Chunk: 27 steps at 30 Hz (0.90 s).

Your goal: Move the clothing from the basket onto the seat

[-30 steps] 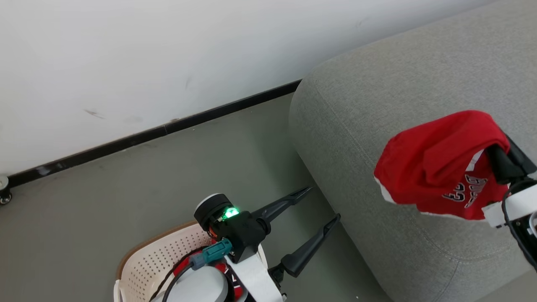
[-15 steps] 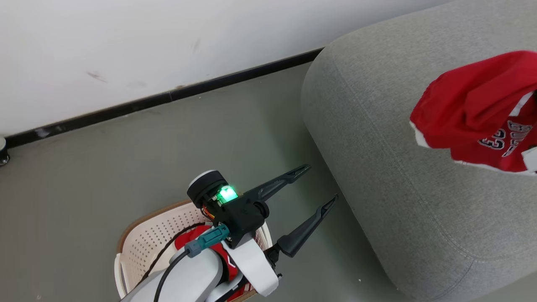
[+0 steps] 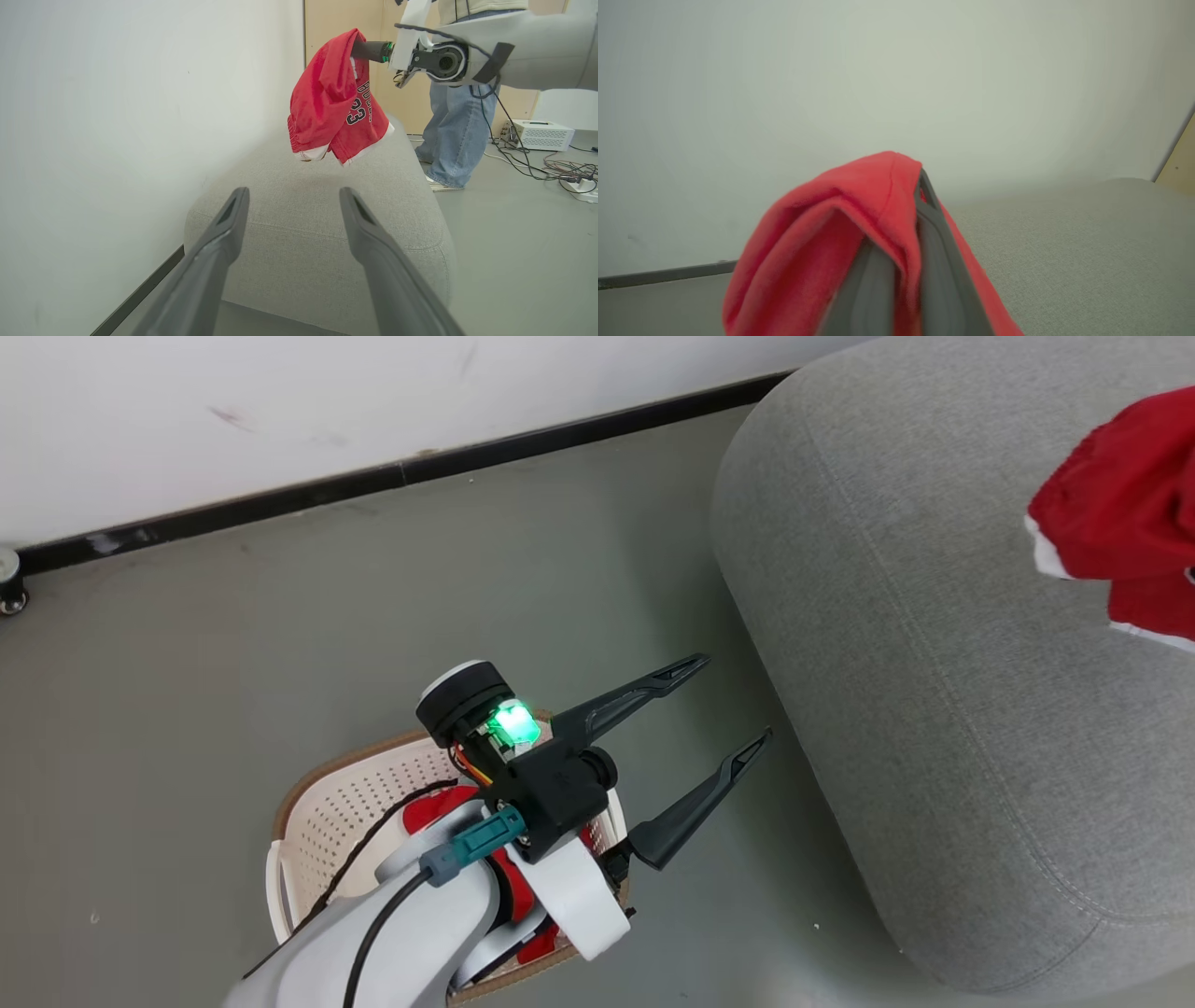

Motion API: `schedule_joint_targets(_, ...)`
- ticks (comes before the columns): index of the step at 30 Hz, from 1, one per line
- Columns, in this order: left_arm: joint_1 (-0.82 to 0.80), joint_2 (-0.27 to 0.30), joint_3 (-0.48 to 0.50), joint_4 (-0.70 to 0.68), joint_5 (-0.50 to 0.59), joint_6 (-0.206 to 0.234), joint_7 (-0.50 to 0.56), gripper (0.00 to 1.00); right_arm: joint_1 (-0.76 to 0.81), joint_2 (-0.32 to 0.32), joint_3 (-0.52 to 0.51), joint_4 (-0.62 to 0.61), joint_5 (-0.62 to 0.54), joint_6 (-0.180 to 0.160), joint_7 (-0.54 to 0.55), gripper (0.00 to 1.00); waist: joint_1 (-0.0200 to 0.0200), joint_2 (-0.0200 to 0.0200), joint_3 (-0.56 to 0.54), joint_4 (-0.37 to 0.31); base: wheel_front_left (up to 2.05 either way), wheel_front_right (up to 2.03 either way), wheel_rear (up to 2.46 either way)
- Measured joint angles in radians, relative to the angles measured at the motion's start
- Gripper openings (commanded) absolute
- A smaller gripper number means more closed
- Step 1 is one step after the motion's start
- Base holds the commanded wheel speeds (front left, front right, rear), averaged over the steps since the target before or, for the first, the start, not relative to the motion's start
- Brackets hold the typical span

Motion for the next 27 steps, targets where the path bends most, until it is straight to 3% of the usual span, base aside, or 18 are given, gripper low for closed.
schedule_joint_targets(10,-0.011,-0.018,-0.028,-0.005,0.011,0.0,0.017,1.0,-0.011,-0.016,-0.055,0.136,-0.009,0.0,-0.02,0.0,0.0,0.0,0.065,0.029,0.0,0.0,0.0)
schedule_joint_targets(18,-0.051,-0.027,-0.041,-0.014,0.02,0.0,0.024,1.0,0.0,0.068,-0.076,0.223,0.001,0.0,-0.039,0.0,0.0,0.0,0.116,0.045,0.0,0.0,0.0)
schedule_joint_targets(27,-0.082,-0.029,-0.055,-0.016,0.036,-0.002,0.033,1.0,0.005,0.114,-0.078,0.284,0.001,0.0,-0.056,0.0,0.0,0.0001,0.169,0.056,0.0,0.0,0.0)
